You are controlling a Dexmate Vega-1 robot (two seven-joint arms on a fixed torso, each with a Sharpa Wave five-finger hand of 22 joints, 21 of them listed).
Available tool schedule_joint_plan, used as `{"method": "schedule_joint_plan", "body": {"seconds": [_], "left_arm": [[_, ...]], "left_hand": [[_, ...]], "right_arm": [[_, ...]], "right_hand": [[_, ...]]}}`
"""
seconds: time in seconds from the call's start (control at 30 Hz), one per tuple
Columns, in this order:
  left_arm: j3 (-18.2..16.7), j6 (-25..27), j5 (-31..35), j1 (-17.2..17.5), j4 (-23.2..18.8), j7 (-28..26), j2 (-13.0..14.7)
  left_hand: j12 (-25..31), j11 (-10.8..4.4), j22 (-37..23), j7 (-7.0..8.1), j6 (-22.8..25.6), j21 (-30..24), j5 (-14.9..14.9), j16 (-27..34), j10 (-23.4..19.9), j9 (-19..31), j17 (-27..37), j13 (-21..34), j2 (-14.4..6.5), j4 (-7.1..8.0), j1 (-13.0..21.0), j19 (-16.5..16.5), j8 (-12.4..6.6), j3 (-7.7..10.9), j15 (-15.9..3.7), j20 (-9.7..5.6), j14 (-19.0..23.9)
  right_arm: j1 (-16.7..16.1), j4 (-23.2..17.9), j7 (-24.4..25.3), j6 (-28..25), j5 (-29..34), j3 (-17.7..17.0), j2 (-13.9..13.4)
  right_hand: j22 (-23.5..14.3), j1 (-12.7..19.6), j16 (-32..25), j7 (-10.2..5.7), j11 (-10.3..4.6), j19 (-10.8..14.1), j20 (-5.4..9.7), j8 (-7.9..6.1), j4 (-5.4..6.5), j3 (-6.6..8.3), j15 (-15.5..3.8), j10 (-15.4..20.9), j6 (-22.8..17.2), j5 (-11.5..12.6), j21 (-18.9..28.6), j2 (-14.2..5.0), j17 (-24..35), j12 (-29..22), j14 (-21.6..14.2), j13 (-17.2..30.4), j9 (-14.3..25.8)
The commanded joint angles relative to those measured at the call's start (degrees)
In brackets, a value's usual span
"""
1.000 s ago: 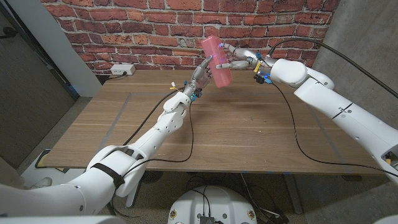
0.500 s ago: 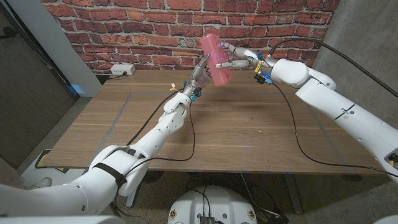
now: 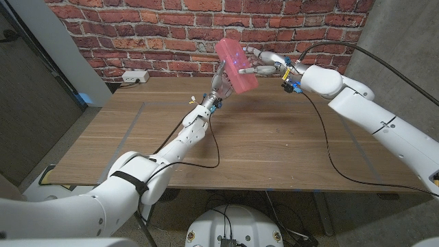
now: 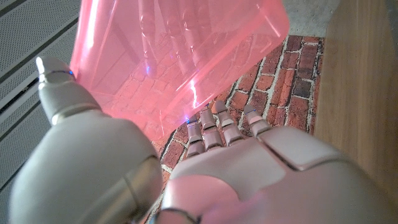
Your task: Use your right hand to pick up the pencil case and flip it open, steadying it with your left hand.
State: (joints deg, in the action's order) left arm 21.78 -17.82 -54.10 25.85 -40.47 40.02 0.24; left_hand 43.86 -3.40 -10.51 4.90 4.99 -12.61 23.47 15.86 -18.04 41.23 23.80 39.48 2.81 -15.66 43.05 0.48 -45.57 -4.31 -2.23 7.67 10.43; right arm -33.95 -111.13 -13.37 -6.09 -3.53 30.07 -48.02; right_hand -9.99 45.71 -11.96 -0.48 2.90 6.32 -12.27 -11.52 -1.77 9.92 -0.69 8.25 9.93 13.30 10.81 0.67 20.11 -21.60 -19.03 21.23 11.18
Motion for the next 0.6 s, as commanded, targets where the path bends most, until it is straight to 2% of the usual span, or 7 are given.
{"method": "schedule_joint_plan", "body": {"seconds": [0.03, 0.17, 0.33, 0.47, 0.6], "left_arm": [[-6.7, 2.1, -3.8, -6.7, 18.0, 9.2, -5.4], [-7.2, 1.8, -2.7, -6.7, 18.2, 9.5, -5.5], [-7.4, 1.5, -1.9, -5.5, 15.3, 10.2, -5.2], [-7.9, 2.3, -2.1, -5.4, 14.7, 11.1, -5.4], [-7.6, 2.7, -1.8, -3.8, 11.1, 9.9, -4.9]], "left_hand": [[0.4, -9.12, -0.2, 7.38, 7.1, 0.1, 0.4, -0.5, -8.9, 0.2, 0.4, 0.1, -12.0, 11.71, 12.0, 0.2, -0.45, 22.06, -6.62, -0.34, 0.0], [0.2, -9.13, -0.2, 7.37, 7.0, 0.1, 0.4, -0.6, -8.8, 0.2, 0.5, 0.1, -11.8, 11.68, 11.9, 0.2, -0.55, 22.18, -6.72, -0.59, 0.0], [0.0, -9.13, -0.2, 7.36, 6.7, 0.2, 0.5, -0.9, -8.7, 0.0, 0.7, 0.1, -11.7, 11.71, 11.7, 0.2, -0.49, 22.31, -6.32, -0.42, -0.4], [-0.3, -9.12, -0.2, 7.35, 6.5, 0.2, 0.5, -1.1, -8.4, -0.1, 0.9, 0.1, -11.6, 11.78, 11.5, 0.1, -0.5, 22.47, -5.96, -0.19, -0.4], [-0.4, -9.11, -0.2, 7.35, 6.4, 0.2, 0.5, -1.2, -8.3, -0.2, 1.0, 0.1, -11.5, 11.79, 11.4, 0.1, -0.49, 22.56, -5.97, -0.16, -0.5]], "right_arm": [[-1.4, -1.4, 4.1, -4.5, -0.2, -1.3, -0.6], [-1.2, -1.5, 4.2, -4.9, -0.2, -1.2, -0.8], [-1.0, -1.2, 4.0, -4.7, -0.5, -0.9, -0.7], [-1.0, -1.3, 4.2, -4.6, -0.5, -0.9, -0.7], [-1.5, -1.9, 5.1, -5.1, -0.4, -1.3, -0.8]], "right_hand": [[-0.2, -0.8, -0.1, 0.39, -1.06, 0.6, -0.05, 0.0, 0.32, -0.05, -1.45, 1.6, 2.1, -0.5, 0.4, 0.0, -0.2, 0.3, -2.5, -0.5, 0.1], [-0.2, -1.1, -0.1, 0.46, -0.99, 0.7, -0.05, 0.01, 0.46, -0.19, -1.29, 1.7, 2.1, -0.7, 0.4, 0.05, -0.2, 0.4, -2.5, -0.5, 0.1], [-0.2, -1.4, -0.1, 0.53, -0.85, 0.7, -0.05, -0.01, 0.56, -0.29, -1.26, 1.7, 2.1, -0.9, 0.4, 0.07, -0.3, 0.4, -2.5, -0.6, 0.1], [-0.2, -1.5, -0.1, 0.53, -0.8, 0.8, -0.06, -0.01, 0.57, -0.3, -1.26, 1.7, 2.1, -1.0, 0.4, 0.05, -0.4, 0.5, -2.4, -0.6, 0.1], [-0.2, -1.5, -0.1, 0.56, -0.76, 0.8, -0.06, -0.03, 0.55, -0.3, -1.17, 1.8, 2.1, -1.2, 0.4, 0.04, -0.5, 0.5, -2.4, -0.6, 0.1]]}}
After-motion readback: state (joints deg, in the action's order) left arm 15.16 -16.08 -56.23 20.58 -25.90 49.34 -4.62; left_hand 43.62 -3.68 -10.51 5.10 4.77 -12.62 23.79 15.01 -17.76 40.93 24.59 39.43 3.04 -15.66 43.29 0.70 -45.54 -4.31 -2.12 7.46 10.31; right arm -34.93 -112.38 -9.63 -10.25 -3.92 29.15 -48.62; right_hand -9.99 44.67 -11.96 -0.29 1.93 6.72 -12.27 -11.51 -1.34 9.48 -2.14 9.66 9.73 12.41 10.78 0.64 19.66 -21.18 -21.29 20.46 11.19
